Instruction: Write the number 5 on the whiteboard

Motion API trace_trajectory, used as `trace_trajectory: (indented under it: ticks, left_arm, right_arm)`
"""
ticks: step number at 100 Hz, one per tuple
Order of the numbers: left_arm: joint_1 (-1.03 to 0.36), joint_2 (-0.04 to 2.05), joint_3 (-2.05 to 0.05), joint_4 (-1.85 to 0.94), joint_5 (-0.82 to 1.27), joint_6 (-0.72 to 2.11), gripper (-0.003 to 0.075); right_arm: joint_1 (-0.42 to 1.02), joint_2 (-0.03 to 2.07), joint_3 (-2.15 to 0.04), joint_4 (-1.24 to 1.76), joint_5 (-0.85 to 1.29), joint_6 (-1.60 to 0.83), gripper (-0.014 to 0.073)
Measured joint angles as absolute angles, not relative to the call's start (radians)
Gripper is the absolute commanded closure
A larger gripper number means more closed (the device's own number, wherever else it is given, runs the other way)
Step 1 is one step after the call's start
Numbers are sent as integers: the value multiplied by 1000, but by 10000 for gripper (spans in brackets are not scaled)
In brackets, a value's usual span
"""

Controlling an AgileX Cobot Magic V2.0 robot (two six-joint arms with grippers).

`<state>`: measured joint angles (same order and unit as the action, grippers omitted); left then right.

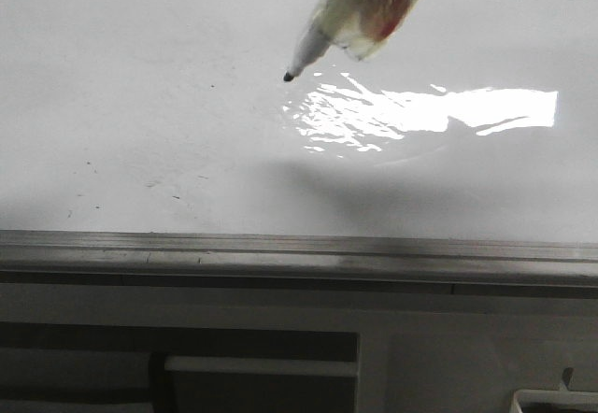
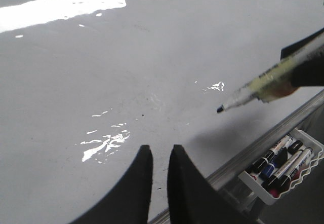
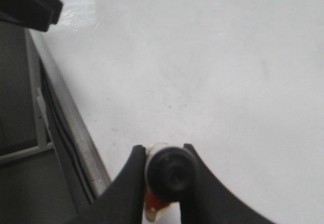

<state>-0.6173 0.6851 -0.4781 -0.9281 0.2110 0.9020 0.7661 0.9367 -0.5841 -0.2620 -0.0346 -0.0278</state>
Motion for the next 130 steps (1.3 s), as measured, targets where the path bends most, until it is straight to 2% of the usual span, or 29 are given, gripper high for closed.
trace_trajectory:
  ticks: [13,56,95,130]
  left_arm:
    - [-617,685,-474,-944,207,901,741]
    - [-617,685,-470,-950,175,900,741]
    - [-617,685,-466,-954,110,900,741]
    - [-617,685,-466,-956,110,900,741]
  right_arm:
    - [724,937,-586,-265,-58,-28,634]
    - [724,831,-586,-337,0,-28,633]
    - [719,1008,-605,-367,-94,-33,633]
    - [663,1037,-652,-367,-83,-50,634]
